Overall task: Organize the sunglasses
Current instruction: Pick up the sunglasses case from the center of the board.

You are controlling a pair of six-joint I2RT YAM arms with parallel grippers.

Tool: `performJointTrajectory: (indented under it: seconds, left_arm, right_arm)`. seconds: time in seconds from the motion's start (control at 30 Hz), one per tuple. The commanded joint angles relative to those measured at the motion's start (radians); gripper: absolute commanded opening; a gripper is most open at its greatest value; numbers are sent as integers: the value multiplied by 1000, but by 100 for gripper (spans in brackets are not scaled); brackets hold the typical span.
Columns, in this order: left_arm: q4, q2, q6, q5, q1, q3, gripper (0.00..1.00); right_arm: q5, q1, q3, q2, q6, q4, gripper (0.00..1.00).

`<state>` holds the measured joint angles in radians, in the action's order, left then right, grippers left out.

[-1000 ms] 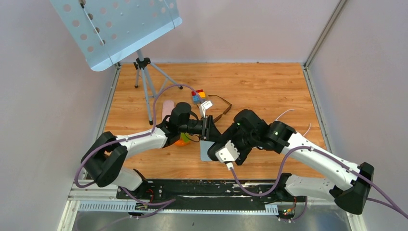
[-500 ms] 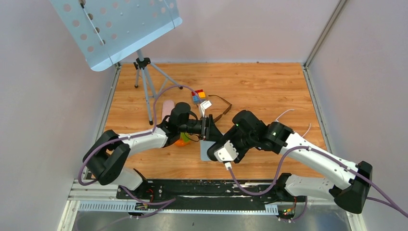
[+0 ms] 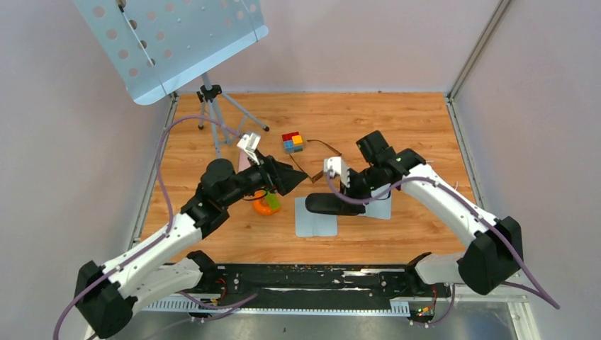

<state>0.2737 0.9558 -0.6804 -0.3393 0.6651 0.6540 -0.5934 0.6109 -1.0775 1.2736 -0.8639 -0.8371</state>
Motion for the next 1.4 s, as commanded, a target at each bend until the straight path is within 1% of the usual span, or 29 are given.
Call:
performJointTrajectory:
  seconds: [0.0,0.07,0.2,0.27,0.33,0.4,0.53,0.8,1.03,1.07,1.27,1.37]
  left_arm:
    - [-78,-152,78,330,45,-83,82]
    - [-63,-184,89,372,58,-112,82]
    - [-66,-152,88,421,76,-103,81]
    - [-17,-125,49,454,96,-110,80]
    - [70,-94,16,487,126,-122,80]
    - [145,-62,-7,502,158,-130,80]
    - [261,6,-71,494,180,-144,79]
    - [324,92,-156,554,200,-149,76]
    - [498,200,-247,524,199,-183,75]
    - [533,213,-262,523,200,-189,74]
    - [553,262,-299,531,200,-192,70]
    - [481,268,-313,553,200,-190,66]
  right_arm:
    - [-372,-144,-48,60,431,68,0]
    - [-435,-191,-14,65,601,197,0]
    - [-474,-227,33,75,824,400,0]
    - [-489,-240,57,66,945,503,0]
    - [-497,-247,79,51,1063,608,0]
    - [-496,-251,96,38,1127,666,0]
    - [-498,-277,123,25,1191,717,0]
    - [-536,-303,167,1,1291,825,0]
    - [-545,-303,183,5,1293,828,0]
    - [-549,-303,185,3,1298,858,0]
    - [-595,-302,209,2,1357,939,0]
    - [-613,-312,231,-6,1443,1043,0]
